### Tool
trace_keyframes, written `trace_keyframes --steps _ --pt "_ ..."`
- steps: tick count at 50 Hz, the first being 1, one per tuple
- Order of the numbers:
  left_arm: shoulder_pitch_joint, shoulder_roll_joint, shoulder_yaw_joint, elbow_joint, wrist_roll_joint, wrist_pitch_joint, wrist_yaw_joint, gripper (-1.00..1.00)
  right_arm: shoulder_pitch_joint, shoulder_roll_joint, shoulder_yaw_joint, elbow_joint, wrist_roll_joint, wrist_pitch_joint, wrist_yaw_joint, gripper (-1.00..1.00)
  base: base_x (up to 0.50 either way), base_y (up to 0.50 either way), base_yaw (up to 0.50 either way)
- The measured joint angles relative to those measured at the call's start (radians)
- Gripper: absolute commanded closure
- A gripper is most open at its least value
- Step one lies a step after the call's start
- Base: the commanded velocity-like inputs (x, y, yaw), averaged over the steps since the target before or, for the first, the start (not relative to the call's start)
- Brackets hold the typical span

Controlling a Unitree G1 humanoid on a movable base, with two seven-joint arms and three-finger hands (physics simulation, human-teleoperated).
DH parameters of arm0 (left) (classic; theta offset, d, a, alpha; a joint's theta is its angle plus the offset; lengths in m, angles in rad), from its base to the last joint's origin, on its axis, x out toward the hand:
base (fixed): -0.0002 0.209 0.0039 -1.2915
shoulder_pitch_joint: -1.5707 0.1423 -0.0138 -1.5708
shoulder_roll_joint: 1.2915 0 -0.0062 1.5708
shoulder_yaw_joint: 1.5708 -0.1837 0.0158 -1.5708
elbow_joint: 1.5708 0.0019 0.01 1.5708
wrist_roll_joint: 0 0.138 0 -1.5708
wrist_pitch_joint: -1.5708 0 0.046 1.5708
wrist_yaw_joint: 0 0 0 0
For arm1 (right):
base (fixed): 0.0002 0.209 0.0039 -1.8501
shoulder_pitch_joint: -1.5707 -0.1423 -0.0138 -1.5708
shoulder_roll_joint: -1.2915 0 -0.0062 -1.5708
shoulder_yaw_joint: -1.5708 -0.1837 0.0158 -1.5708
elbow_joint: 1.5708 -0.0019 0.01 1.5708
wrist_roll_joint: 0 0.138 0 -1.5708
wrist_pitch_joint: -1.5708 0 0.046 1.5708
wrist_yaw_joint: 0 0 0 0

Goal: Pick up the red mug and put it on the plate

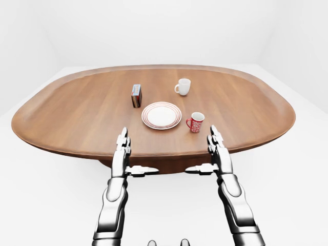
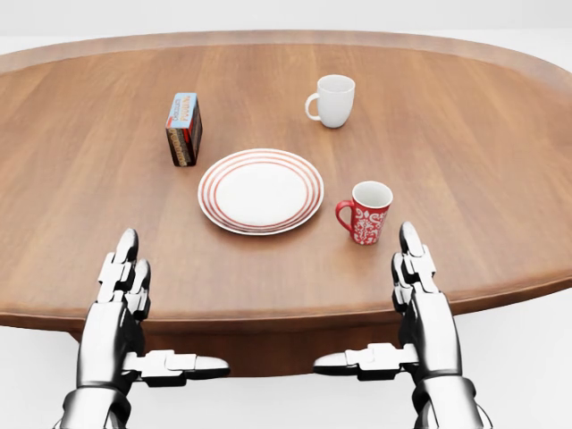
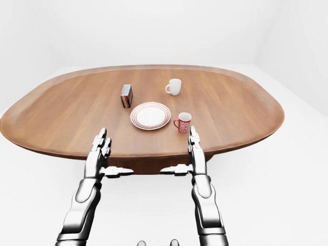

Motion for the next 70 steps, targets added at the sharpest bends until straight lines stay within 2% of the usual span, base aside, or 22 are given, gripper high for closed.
trace_keyframes --steps 14,18,20,22,23,25,33,41,53,64,70 --pt "0.017 0.005 0.011 -0.012 -0.004 -0.028 -0.028 -1.0 0.007 -0.007 -0.014 -0.021 -0.018 0.015 0.011 -1.0 0.0 0.0 0.0" --pt "0.023 0.005 0.012 -0.028 -0.005 -0.028 -0.032 -1.0 0.01 -0.007 -0.015 -0.034 -0.023 0.024 0.013 -1.0 0.0 0.0 0.0" --pt "0.028 0.006 0.012 -0.058 -0.008 -0.016 -0.035 -1.0 0.015 -0.008 -0.014 -0.061 -0.027 0.04 0.014 -1.0 0.0 0.0 0.0" --pt "0.033 0.006 0.015 -0.114 -0.017 0.011 -0.036 -1.0 0.021 -0.009 -0.013 -0.111 -0.032 0.069 0.016 -1.0 0.0 0.0 0.0" --pt "0.033 0.005 0.019 -0.157 -0.029 0.037 -0.035 -1.0 0.024 -0.01 -0.011 -0.148 -0.036 0.083 0.018 -1.0 0.0 0.0 0.0" --pt "0.027 0.006 0.033 -0.251 -0.058 0.089 -0.03 -1.0 0.024 -0.011 -0.008 -0.233 -0.046 0.083 0.024 -1.0 0.0 0.0 0.0" --pt "-0.039 0.031 0.13 -0.622 -0.25 0.089 0.045 -1.0 -0.027 -0.015 0.009 -0.564 -0.093 0.083 0.052 -1.0 0.0 0.0 0.0" --pt "-0.093 0.068 0.196 -0.804 -0.401 0.089 0.13 -1.0 -0.062 -0.013 0.019 -0.739 -0.119 0.083 0.067 -1.0 0.0 0.0 0.0" --pt "-0.129 0.1 0.228 -0.889 -0.496 0.089 0.194 -1.0 -0.081 -0.012 0.02 -0.836 -0.134 0.083 0.07 -1.0 0.0 0.0 0.0" --pt "-0.147 0.115 0.239 -0.899 -0.53 0.089 0.222 -1.0 -0.086 -0.011 0.017 -0.858 -0.134 0.083 0.067 -1.0 0.0 0.0 0.0" --pt "-0.152 0.119 0.241 -0.897 -0.537 0.089 0.229 -1.0 -0.082 -0.013 0.014 -0.866 -0.126 0.083 0.069 -1.0 0.45 0.17 0.0"
